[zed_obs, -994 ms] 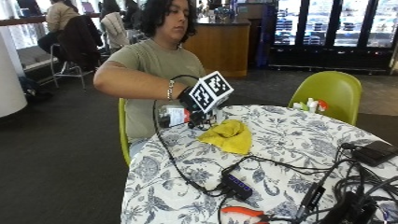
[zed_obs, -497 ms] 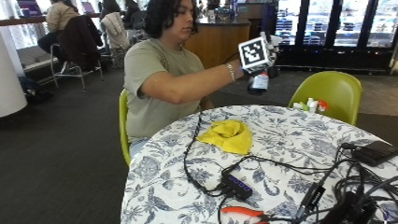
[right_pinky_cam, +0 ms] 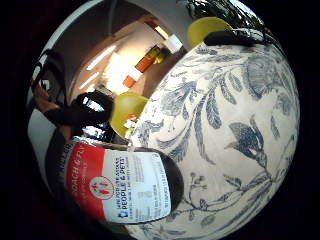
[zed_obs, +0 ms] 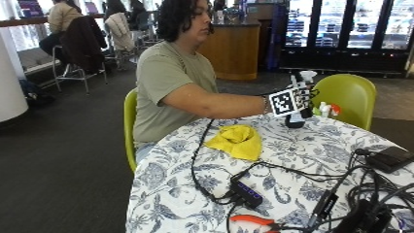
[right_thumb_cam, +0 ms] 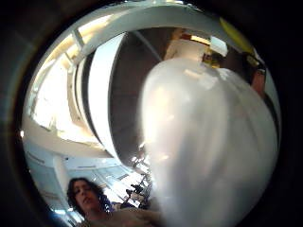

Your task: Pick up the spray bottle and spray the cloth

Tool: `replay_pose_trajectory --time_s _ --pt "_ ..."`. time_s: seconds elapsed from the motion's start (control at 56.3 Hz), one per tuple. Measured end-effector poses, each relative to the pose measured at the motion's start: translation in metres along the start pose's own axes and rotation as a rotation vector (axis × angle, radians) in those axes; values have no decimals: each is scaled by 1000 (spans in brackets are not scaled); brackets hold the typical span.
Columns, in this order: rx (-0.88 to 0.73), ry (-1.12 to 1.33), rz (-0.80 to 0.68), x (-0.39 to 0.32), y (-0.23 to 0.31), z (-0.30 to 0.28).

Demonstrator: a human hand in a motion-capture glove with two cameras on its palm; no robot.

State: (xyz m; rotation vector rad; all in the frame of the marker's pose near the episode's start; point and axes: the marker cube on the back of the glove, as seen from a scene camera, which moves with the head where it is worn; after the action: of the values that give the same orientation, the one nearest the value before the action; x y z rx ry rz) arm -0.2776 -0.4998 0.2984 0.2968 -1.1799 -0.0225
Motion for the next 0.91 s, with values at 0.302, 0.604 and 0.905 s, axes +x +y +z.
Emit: replay_pose_trajectory --time_s 0.302,0.604,0.905 --pt "45 20 -22 3 2 -1" --pt "-233 44 142 -1 33 -18" --pt "-499 509 -107 -35 120 -138"
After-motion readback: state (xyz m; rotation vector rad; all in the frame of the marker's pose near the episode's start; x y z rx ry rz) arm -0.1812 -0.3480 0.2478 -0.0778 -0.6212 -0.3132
